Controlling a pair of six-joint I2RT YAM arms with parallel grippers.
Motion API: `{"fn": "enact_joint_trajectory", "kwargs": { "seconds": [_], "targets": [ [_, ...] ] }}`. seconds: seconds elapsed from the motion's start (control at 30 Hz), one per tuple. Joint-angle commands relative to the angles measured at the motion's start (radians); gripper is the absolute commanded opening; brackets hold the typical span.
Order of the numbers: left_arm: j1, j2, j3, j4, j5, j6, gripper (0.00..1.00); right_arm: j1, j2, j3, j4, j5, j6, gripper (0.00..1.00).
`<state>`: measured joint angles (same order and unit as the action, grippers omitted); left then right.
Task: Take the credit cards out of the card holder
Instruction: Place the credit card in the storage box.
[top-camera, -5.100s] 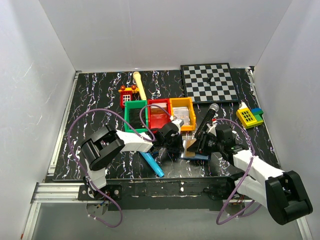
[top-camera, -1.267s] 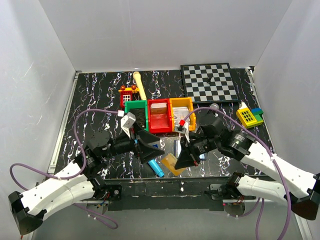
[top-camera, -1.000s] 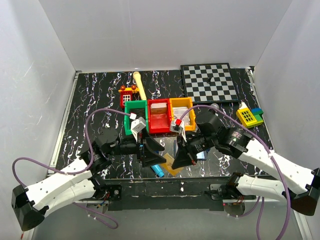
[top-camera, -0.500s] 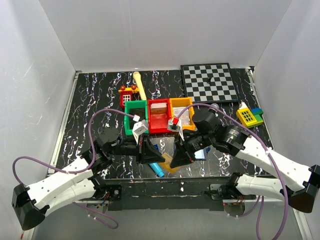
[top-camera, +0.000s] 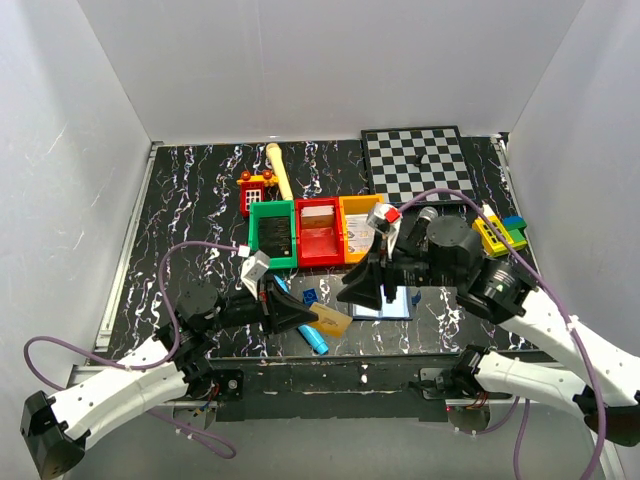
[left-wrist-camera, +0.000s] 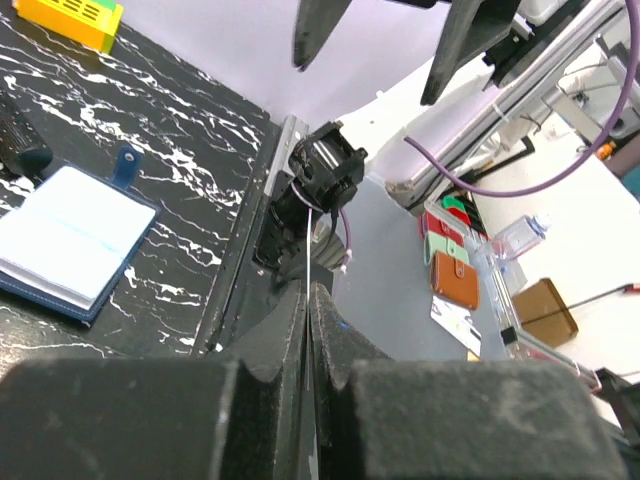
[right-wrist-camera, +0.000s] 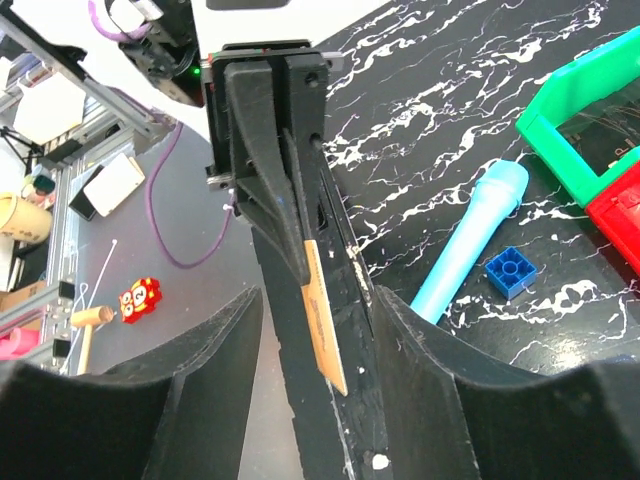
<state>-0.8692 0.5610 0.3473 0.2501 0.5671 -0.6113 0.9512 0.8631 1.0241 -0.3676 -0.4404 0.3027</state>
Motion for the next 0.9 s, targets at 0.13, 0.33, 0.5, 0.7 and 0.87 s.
{"fn": "enact_joint_trajectory", "kwargs": {
  "seconds": [0.13,0.33,0.5,0.7,0.87],
  "targets": [
    [0.009,-0.041,-0.025,0.121,-0.062,-0.073,0.0,-0.017,0.083,-0.013,0.105,-0.107,0.085,0.61],
    [0.009,-0.044,-0.027,0.133,-0.053,-0.094,0.0,-0.017,0.097,-0.012,0.099,-0.153,0.082,0.5],
    [0.009,-0.038,-0.025,0.146,-0.052,-0.104,0.0,-0.017,0.117,-0.005,0.084,-0.199,0.075,0.4],
    [0.009,-0.038,-0.025,0.155,-0.047,-0.11,0.0,-0.017,0.128,0.004,0.055,-0.215,0.059,0.31],
    [0.009,-0.033,-0.033,0.167,-0.044,-0.117,0.0,-0.017,0.132,0.011,0.058,-0.222,0.058,0.26]
  ]
}}
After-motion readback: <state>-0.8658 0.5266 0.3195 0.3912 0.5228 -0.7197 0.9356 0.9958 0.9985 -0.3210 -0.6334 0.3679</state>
